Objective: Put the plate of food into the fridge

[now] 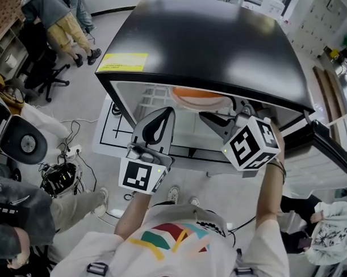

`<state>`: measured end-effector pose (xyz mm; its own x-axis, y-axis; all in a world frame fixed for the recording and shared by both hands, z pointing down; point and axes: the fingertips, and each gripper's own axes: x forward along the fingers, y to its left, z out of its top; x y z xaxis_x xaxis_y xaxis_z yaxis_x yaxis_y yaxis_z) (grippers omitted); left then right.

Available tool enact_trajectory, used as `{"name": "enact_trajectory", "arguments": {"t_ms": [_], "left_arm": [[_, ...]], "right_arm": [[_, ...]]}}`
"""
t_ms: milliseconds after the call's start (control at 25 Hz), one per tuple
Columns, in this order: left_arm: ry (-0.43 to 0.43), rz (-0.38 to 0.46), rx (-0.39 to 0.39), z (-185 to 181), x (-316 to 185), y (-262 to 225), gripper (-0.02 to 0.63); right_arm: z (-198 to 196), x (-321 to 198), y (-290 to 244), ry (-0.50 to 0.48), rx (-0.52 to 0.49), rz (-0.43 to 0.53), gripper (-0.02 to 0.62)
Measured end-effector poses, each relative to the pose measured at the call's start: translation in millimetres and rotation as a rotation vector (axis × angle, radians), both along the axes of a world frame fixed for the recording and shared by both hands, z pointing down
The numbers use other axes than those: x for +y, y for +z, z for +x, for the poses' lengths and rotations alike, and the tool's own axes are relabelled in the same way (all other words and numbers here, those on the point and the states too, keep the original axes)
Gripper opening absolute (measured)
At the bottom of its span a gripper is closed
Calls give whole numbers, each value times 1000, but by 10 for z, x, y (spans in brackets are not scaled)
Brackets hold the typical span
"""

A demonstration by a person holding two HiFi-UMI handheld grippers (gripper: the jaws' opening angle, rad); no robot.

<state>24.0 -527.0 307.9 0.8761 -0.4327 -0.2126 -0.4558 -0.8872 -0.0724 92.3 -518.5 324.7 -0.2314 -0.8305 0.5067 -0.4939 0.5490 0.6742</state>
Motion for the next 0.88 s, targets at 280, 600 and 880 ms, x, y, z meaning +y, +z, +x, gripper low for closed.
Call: {"name": "enact_trajectory", "arguments": {"t_ms": [280, 600, 880], "left_arm": [[-9, 11, 14, -21, 64, -58, 6], [-29, 14, 6, -58, 185, -103, 6], [-22, 37, 3, -1, 378, -157, 6]], "right_arm": [[-107, 121, -264, 14, -151, 145, 235], [-53, 575, -778, 105, -573, 470, 233], [48, 971, -776, 218, -798, 605, -2]]}}
